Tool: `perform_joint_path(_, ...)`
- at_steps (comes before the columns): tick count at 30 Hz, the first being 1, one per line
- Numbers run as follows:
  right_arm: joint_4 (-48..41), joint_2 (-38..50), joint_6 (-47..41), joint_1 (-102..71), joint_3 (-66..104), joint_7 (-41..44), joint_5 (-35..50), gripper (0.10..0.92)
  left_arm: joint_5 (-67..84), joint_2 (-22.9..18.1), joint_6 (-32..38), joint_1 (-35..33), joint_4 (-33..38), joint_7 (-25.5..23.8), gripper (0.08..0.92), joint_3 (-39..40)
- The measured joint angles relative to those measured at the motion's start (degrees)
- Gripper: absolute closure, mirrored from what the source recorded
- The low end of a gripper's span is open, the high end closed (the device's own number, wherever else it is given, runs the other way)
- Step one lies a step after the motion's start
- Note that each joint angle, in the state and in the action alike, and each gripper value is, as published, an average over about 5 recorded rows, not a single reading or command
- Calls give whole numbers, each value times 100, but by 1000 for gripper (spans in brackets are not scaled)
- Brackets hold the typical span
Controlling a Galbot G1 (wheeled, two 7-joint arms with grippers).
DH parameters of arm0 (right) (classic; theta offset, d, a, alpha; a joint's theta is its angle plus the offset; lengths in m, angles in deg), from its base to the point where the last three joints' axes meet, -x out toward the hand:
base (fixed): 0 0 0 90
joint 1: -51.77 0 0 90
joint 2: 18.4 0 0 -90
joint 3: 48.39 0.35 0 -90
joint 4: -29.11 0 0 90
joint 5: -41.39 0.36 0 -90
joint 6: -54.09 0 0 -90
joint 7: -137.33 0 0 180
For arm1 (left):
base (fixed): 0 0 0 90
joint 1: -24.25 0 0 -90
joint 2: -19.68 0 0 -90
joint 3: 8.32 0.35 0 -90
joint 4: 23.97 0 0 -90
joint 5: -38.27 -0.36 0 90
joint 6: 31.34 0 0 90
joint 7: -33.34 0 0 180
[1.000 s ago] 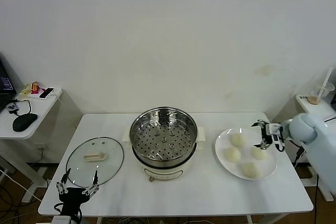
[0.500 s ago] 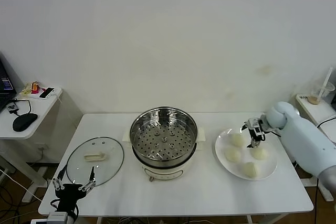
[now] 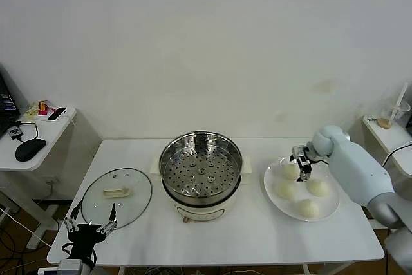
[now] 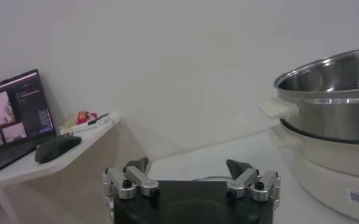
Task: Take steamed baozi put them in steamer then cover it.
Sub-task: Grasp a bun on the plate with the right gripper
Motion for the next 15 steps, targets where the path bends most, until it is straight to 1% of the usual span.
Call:
perform_joint_path(5,-100,-46,-29,62,-37,13,-50,343,-4,3,2,9,7,-1,177,0)
perform_joint_path(9,-136,-53,-37,92,-55,30,-69,405,-5,0,4,8,11,0,177,2)
perform_joint_path(15,-76,28,-65,150,-136,120,-10,415,-6,16,6,-1,19,0,177,0)
